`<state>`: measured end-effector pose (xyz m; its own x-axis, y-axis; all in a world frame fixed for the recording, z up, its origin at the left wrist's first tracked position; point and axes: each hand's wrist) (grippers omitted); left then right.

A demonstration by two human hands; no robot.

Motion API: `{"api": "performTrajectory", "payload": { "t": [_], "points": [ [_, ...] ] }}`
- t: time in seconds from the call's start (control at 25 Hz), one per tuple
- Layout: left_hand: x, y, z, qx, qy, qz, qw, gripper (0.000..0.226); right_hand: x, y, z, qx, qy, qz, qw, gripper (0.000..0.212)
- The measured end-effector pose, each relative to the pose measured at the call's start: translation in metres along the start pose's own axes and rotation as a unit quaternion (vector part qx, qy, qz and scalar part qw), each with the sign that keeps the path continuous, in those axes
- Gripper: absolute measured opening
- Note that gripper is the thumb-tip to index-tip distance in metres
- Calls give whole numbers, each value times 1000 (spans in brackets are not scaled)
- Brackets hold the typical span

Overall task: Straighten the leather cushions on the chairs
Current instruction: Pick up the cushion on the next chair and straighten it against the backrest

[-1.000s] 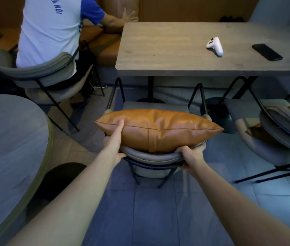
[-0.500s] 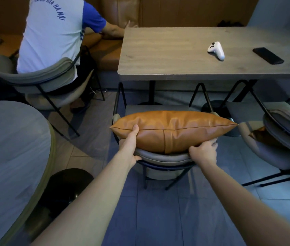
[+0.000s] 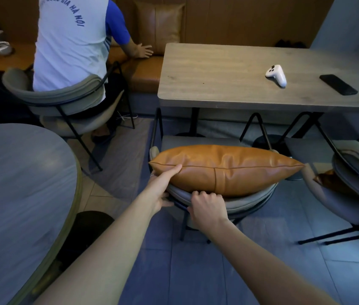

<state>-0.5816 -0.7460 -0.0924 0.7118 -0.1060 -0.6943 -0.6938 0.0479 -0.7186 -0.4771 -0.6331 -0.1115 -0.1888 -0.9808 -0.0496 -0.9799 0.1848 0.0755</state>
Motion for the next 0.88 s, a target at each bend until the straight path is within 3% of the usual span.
{"api": "performTrajectory", "payload": {
  "t": [0.28, 0.56, 0.88],
  "points": [
    [-10, 11, -7, 13, -34, 7, 999, 76, 0, 4, 29, -76, 101, 13, 992, 24],
    [-11, 19, -2, 10, -42, 16, 999, 75, -2, 2, 31, -107, 107, 4, 988, 20],
    [-6, 18, -1, 21, -62, 21, 998, 88, 0, 0, 33, -113, 110, 7, 987, 24]
  ]
}}
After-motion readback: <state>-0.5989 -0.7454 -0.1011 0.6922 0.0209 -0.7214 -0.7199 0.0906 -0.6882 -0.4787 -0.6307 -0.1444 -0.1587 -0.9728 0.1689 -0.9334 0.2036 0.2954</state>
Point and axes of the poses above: each hand's wrist, its own y-axis towards the middle knuckle, its own z-axis out of the palm, x = y × z, and after that the axes turned 14 degrees about -x, right-handed
